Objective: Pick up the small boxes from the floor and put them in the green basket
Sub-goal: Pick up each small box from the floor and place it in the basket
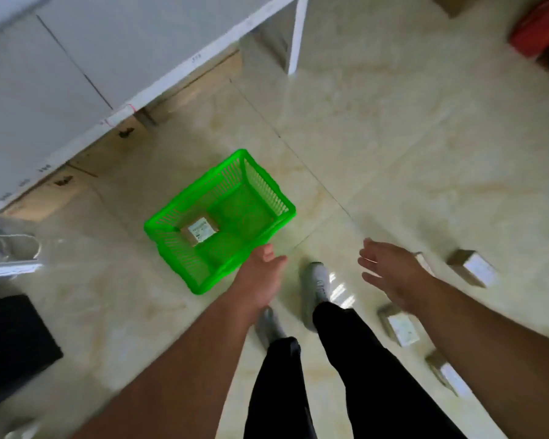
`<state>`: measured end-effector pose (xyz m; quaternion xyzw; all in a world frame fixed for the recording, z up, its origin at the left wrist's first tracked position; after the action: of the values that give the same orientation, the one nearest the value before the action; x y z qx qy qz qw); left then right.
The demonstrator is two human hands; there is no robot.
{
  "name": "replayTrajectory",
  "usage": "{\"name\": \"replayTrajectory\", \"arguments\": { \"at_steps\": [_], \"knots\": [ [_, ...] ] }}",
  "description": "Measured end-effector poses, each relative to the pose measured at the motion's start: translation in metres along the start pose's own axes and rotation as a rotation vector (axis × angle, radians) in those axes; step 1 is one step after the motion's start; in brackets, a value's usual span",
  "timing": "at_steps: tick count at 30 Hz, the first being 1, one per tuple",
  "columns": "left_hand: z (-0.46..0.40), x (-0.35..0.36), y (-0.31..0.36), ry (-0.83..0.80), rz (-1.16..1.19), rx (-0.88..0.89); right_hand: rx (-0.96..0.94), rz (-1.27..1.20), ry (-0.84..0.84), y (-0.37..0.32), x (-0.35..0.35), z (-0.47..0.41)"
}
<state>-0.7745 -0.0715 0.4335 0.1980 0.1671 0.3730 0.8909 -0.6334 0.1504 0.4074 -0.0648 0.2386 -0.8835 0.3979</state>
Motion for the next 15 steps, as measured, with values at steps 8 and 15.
{"name": "replayTrajectory", "arguments": {
  "at_steps": [8,15],
  "knots": [
    [0.023,0.151,-0.010,-0.138,-0.173,0.033,0.030,-0.247,0.269,0.078,-0.181,0.039],
    [0.023,0.298,-0.098,-0.146,-0.228,-0.054,0.120,-0.306,0.260,0.187,-0.314,0.033]
  ]
}}
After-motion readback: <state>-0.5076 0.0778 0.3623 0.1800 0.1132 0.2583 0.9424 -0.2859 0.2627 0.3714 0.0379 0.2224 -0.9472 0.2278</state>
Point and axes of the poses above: each hand's wrist, its own z-axis away from the middle knuckle, its own x-axis out of the palm, y = z × x, the point moved 8 cm from there along -z, towards the middle knuckle, and after that the axes turned 2 degrees about -x, right-handed, at the moved point
